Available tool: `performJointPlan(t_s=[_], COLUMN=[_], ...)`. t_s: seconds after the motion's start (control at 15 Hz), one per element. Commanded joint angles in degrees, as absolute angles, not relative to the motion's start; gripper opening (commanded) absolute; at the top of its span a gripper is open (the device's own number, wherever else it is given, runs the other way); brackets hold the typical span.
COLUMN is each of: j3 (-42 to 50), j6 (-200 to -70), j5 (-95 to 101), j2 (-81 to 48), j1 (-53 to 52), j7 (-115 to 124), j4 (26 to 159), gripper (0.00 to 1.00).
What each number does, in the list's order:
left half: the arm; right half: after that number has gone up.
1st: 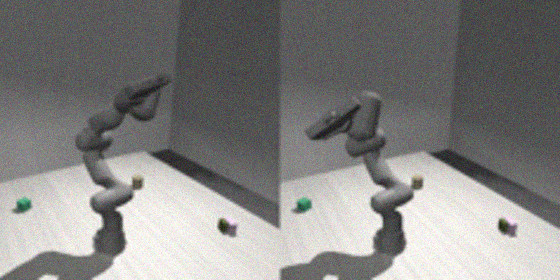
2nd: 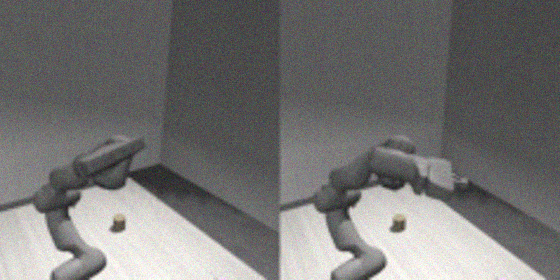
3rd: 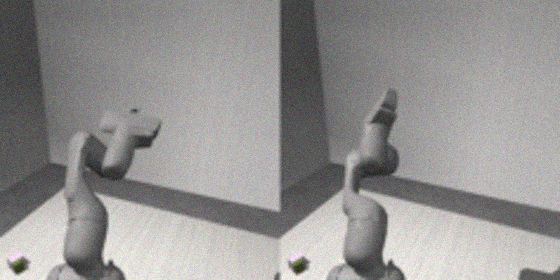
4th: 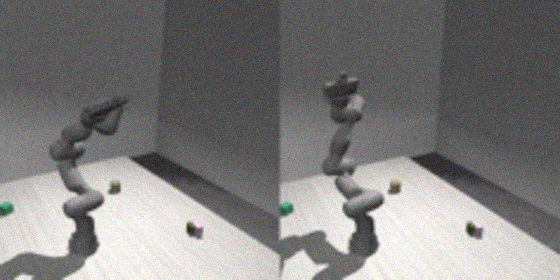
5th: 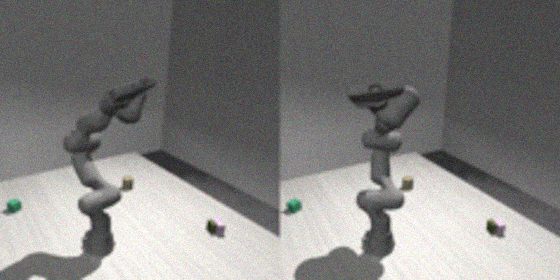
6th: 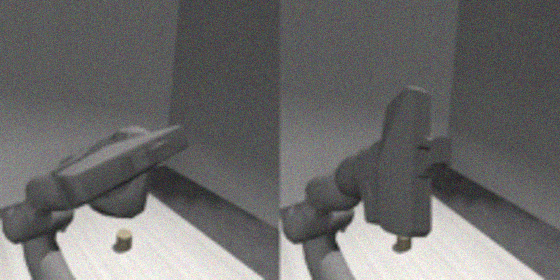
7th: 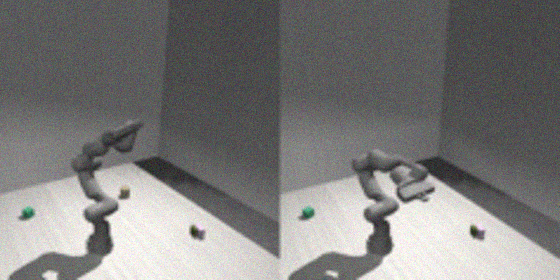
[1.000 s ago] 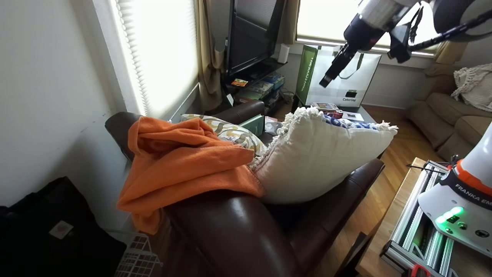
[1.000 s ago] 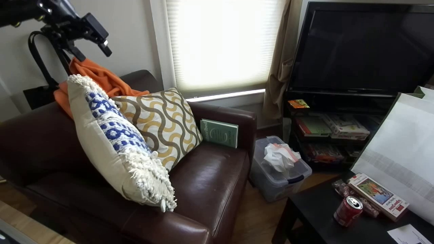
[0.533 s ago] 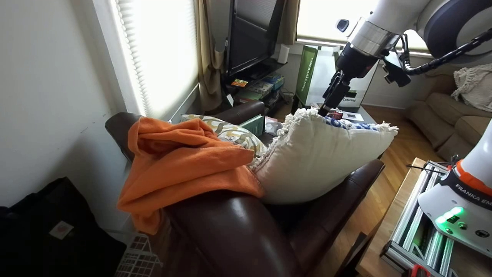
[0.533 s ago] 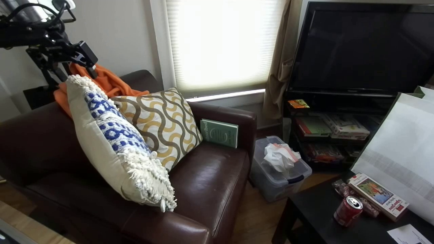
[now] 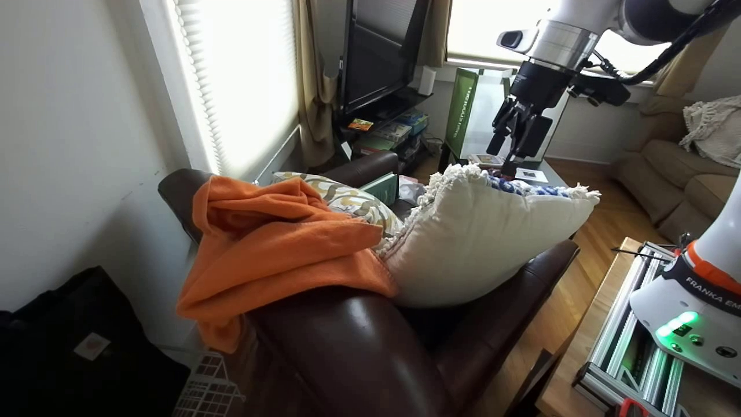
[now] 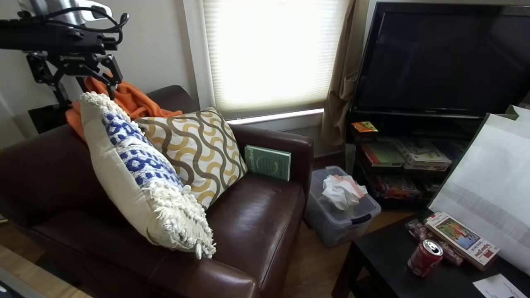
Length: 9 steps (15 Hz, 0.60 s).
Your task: Stack up the pillows on the sofa
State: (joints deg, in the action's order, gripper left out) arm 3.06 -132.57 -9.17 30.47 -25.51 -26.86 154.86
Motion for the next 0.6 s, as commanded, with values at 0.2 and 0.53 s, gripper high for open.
performJointPlan(t_s=[0.2,0.53], j3=[2.16,-3.56], j6=[-118.31,-119.04], j5=[-5.62,7.11], j2=[20.61,9.86], j1=[-21.47,-16.57], j7=[-39.04,-37.99], j4=[146.58,140.96], gripper=[1.00,1.00])
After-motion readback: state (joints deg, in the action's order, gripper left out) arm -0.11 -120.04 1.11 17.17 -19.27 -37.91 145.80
